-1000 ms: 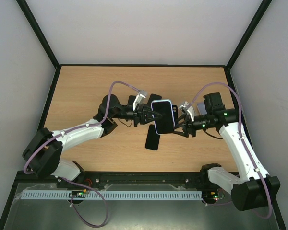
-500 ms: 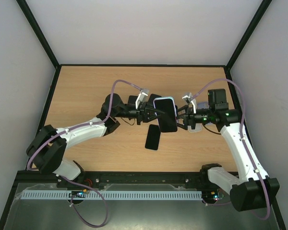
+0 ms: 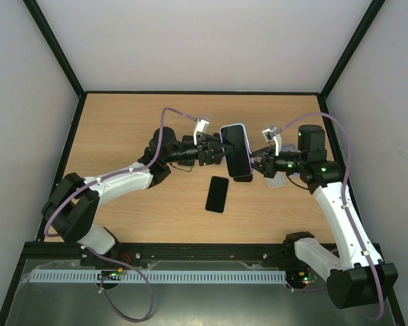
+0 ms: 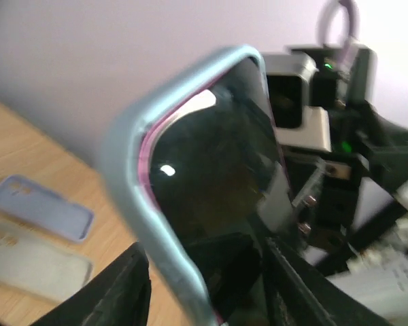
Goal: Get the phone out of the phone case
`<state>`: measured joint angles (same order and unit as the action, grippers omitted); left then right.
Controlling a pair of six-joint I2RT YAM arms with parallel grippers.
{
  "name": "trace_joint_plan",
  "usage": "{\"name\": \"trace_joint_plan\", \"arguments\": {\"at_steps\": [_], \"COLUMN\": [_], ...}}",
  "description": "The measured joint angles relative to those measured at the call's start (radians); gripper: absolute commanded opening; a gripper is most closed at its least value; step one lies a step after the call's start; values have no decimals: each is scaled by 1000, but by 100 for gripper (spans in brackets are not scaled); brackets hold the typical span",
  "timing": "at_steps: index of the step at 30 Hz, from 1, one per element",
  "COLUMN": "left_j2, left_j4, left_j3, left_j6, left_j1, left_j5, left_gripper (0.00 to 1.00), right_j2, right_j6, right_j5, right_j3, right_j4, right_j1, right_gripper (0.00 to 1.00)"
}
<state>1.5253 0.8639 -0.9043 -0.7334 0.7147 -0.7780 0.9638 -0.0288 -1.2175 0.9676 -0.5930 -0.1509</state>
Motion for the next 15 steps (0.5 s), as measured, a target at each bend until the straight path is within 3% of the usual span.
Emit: {"name": "trace_joint_plan", "arguments": {"at_steps": [3,7,15], "left_j2": [1,-35,-93], "left_j4": [-83,-205,-334], "left_j3": [0,0,0], "left_j6": [31,103,371], "left_j1": [-8,2,193], "left_j5": [126,371,781], "left_gripper": [61,65,60], "right_j2": [3,13,69], "right_j6": [74,151,306], "right_j5": [82,180,402], "right_j3": [-19,-36,-89], "right_j4": [20,23,18], "right_j1": [0,0,5], "right_gripper": [2,2,2]}}
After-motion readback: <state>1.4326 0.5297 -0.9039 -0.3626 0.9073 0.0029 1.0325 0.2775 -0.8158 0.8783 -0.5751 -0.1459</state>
